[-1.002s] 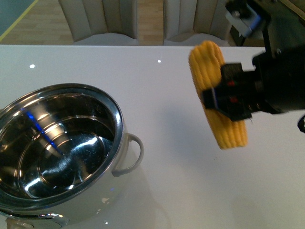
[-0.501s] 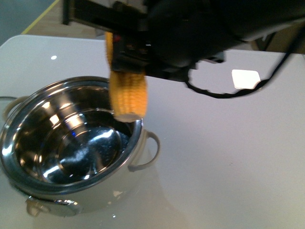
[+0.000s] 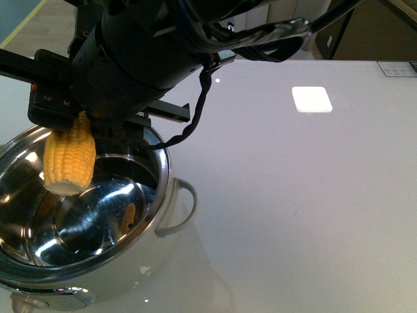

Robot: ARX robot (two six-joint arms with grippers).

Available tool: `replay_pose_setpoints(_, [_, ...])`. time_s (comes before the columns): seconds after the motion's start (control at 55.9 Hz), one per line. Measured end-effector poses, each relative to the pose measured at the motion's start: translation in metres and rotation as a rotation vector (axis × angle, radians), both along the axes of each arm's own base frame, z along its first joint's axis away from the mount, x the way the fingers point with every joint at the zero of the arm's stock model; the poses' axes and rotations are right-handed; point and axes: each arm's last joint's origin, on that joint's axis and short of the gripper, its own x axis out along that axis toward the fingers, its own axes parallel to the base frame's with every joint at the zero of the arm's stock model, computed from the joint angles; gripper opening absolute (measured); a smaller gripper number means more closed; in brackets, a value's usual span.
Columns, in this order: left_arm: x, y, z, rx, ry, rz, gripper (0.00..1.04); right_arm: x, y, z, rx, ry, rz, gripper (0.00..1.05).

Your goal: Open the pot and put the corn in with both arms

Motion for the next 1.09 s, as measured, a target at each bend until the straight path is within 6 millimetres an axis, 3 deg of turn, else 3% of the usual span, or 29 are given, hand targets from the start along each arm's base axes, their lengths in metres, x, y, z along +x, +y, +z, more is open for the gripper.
replay_pose_setpoints(0.304, [0.0,0.0,0.0,0.0,0.0,0.0,0.98,0.015,0.009,-0.005,0.028,0.052,-0.053,0.17])
replay_pose_setpoints(0.465, [0.0,0.0,0.0,0.0,0.0,0.0,0.98,0.014,0.013,-0.019,-0.02,0.076,-0.062,0.17])
replay_pose_setpoints(0.537, [0.0,0.0,0.0,0.0,0.0,0.0,0.98,0.011,0.015,-0.029,-0.062,0.085,-0.055,0.33])
replay_pose_setpoints(0.787, [0.0,0.0,0.0,0.0,0.0,0.0,0.98,0.005,0.013,-0.036,-0.088,0.081,-0.038,0.71])
replay_pose_setpoints(0.93, [0.0,0.0,0.0,0.0,0.0,0.0,0.98,0.004,-0.001,-0.037,-0.082,0.087,-0.056,0.96])
replay_pose_setpoints(1.091, [0.0,0.0,0.0,0.0,0.0,0.0,0.98,0.011,-0.031,-0.015,-0.026,0.062,-0.127,0.96])
